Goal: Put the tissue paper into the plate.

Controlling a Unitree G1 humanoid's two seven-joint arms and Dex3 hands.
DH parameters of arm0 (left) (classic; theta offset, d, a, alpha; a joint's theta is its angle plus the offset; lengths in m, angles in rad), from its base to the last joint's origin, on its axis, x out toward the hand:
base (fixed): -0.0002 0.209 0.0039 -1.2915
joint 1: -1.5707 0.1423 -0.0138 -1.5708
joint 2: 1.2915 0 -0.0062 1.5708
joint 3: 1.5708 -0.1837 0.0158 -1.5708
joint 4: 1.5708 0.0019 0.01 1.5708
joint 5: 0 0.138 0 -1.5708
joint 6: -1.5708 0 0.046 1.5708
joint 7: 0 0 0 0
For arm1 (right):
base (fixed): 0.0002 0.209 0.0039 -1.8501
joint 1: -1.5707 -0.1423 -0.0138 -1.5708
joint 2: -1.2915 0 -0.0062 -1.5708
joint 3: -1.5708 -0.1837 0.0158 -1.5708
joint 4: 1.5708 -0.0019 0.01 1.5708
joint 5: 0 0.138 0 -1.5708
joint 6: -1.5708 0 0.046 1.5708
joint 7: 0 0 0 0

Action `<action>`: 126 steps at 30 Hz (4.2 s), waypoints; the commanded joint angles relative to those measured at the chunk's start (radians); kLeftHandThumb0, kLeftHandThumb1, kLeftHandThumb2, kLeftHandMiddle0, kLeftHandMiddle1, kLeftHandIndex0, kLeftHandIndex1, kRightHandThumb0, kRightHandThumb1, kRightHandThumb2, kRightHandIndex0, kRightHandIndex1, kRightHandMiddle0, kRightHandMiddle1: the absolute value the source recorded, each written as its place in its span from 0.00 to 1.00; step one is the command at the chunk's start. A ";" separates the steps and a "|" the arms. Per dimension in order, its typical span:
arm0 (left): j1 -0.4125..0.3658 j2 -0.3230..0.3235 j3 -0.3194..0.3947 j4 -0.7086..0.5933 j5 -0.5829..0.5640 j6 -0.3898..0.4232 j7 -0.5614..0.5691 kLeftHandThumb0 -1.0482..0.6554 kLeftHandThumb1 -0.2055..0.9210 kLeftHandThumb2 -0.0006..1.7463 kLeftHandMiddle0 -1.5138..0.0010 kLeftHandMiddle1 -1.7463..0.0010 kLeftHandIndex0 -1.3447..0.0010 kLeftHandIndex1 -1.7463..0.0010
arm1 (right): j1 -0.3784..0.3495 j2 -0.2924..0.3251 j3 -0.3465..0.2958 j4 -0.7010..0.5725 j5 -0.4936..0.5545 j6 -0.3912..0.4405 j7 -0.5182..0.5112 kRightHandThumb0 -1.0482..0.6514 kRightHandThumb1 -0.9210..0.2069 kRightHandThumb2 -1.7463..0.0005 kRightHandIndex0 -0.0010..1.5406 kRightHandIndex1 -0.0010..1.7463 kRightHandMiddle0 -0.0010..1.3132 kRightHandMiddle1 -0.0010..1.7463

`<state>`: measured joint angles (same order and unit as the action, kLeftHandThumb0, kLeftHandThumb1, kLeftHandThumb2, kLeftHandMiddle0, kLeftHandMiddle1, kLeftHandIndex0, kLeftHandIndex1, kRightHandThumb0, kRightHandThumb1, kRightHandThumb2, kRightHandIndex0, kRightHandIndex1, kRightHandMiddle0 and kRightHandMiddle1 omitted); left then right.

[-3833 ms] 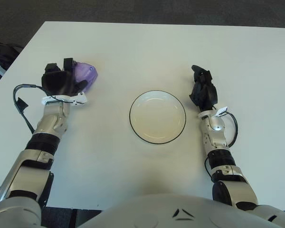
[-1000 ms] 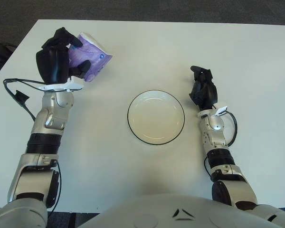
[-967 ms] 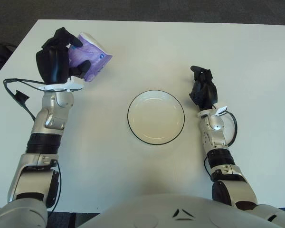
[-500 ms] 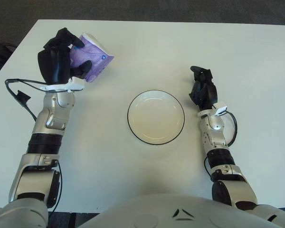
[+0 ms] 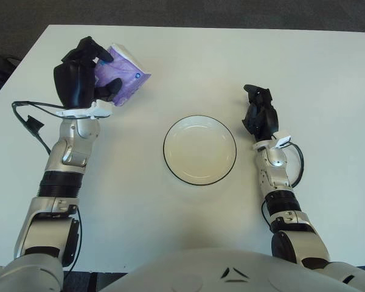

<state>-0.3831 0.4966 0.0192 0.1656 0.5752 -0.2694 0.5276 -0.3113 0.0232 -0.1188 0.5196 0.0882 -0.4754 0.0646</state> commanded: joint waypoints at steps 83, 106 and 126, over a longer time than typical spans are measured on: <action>0.077 -0.249 -0.154 -0.246 -0.124 -0.376 -0.285 0.33 0.43 0.77 0.20 0.00 0.53 0.00 | 0.103 -0.017 0.013 0.263 -0.057 0.026 -0.043 0.24 0.00 0.53 0.21 0.08 0.00 0.60; 0.090 -0.150 -0.065 -0.382 0.285 -0.004 -0.364 0.33 0.42 0.79 0.19 0.00 0.51 0.00 | 0.116 -0.023 0.023 0.256 -0.056 0.028 -0.036 0.25 0.00 0.53 0.21 0.08 0.00 0.59; 0.113 -0.168 -0.080 -0.635 0.925 0.535 -0.790 0.37 0.70 0.56 0.36 0.00 0.69 0.00 | 0.112 -0.024 0.034 0.265 -0.057 0.030 -0.037 0.24 0.00 0.53 0.21 0.08 0.00 0.59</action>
<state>-0.3016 0.3113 -0.0579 -0.4156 1.3965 0.2228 -0.1600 -0.3738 -0.0095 -0.0901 0.6168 0.0465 -0.5185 0.0296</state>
